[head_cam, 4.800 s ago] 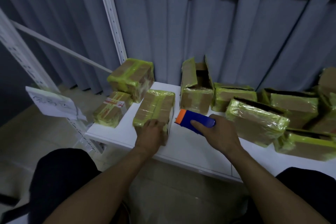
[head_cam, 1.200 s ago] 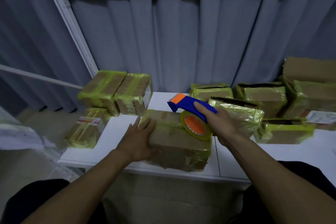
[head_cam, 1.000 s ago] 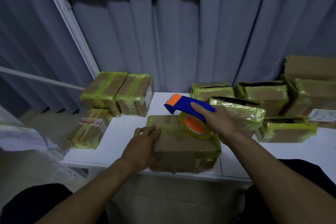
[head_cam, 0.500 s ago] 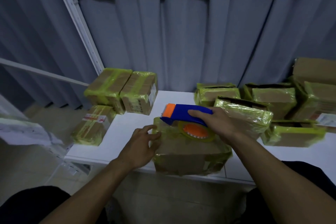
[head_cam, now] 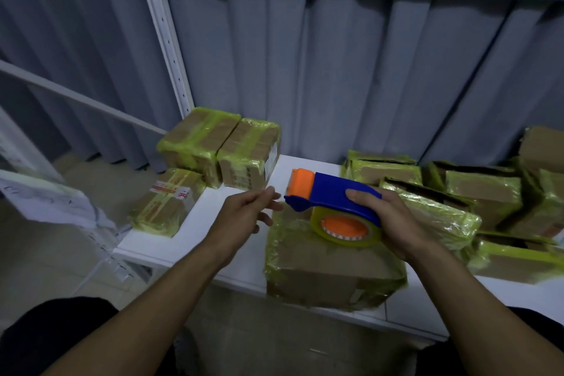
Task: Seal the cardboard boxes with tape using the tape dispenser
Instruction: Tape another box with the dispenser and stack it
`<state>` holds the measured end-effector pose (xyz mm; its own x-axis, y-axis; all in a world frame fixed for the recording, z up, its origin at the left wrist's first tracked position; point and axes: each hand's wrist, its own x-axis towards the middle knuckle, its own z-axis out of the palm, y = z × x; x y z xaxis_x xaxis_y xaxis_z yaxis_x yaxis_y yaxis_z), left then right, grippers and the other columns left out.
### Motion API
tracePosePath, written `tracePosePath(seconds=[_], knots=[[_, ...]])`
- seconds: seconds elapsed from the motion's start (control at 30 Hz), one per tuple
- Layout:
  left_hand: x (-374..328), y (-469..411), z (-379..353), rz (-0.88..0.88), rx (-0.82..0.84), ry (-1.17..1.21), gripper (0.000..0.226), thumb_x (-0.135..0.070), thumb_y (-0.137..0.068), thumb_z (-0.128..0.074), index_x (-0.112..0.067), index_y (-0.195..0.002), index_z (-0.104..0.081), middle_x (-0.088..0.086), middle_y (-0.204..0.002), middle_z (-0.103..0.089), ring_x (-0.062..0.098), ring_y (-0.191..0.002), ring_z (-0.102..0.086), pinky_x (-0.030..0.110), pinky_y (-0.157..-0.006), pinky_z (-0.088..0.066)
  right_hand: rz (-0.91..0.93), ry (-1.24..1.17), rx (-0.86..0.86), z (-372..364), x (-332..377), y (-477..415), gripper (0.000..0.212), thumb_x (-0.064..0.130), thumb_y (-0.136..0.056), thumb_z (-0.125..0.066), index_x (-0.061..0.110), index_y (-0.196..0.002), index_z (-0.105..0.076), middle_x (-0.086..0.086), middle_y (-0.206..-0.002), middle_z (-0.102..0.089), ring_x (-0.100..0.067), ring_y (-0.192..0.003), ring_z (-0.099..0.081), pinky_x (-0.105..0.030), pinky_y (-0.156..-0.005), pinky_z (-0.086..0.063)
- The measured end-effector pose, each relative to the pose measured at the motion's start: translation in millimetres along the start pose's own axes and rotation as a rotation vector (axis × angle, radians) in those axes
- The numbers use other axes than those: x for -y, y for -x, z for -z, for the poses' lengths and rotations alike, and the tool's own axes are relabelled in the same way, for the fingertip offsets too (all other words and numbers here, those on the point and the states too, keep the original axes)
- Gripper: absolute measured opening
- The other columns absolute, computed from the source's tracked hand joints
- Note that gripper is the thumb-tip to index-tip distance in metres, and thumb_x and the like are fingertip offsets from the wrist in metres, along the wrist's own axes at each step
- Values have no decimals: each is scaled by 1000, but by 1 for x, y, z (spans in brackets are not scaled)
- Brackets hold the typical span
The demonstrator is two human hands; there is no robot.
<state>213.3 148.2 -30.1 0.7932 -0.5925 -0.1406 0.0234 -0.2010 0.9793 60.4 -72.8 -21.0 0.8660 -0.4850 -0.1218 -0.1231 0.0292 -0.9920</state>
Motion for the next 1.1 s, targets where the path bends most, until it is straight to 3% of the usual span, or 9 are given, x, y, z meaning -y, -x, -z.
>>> tracePosePath(seconds=[0.3, 0.4, 0.57, 0.7, 0.83, 1.0, 1.1], knots=[[-8, 2, -4, 5, 73, 160, 16, -29, -96, -63, -19, -98, -76, -1, -91, -73, 17, -76, -56, 30, -67, -43, 55, -9, 52, 2, 1, 5, 59, 58, -62, -85, 19, -105, -79, -18, -104, -77, -37, -96, -74, -44, -86, -57], [-11, 1, -2, -16, 40, 118, 8, -21, -93, -67, -19, -95, -75, -4, -79, -71, 14, -73, -57, 31, -68, -45, 52, -17, 55, 2, 1, 6, 53, 54, -65, -83, 19, -104, -79, -18, -105, -76, -38, -97, -73, -46, -87, -56], [-7, 0, -4, 74, 58, 147, 10, -20, -94, -64, -17, -93, -74, -4, -82, -70, 16, -75, -54, 31, -67, -43, 30, -2, 46, 3, 1, 8, 47, 41, -78, -76, 10, -114, -74, -17, -105, -76, -39, -98, -73, -44, -85, -58], [-4, -3, -8, 98, -7, 93, 15, -27, -94, -65, -16, -97, -76, -4, -81, -70, 12, -73, -51, 29, -64, -42, 29, 50, 42, 0, 3, 9, 59, 49, -72, -81, 9, -114, -73, -15, -103, -77, -34, -96, -74, -44, -86, -59], [-3, -9, -2, 89, -11, 46, 10, -19, -94, -65, -14, -95, -74, -5, -81, -71, 6, -73, -57, 27, -65, -42, 30, 136, 52, -5, 6, 12, 46, 45, -81, -81, 13, -113, -75, -9, -99, -79, -28, -92, -76, -48, -90, -59], [-1, -17, 10, 122, -55, 53, 6, -15, -92, -68, -15, -90, -73, 1, -85, -70, 13, -82, -56, 30, -68, -42, -6, 170, 53, -3, 15, 17, 46, 44, -78, -75, 14, -113, -76, -7, -99, -79, -26, -93, -76, -46, -93, -59], [7, -23, 24, 133, -114, 77, 5, -16, -91, -70, -13, -89, -73, 2, -82, -70, 17, -78, -50, 30, -62, -37, -29, 180, 39, 8, 21, 16, 39, 40, -80, -76, 15, -110, -77, -7, -99, -79, -26, -93, -76, -48, -95, -58]])
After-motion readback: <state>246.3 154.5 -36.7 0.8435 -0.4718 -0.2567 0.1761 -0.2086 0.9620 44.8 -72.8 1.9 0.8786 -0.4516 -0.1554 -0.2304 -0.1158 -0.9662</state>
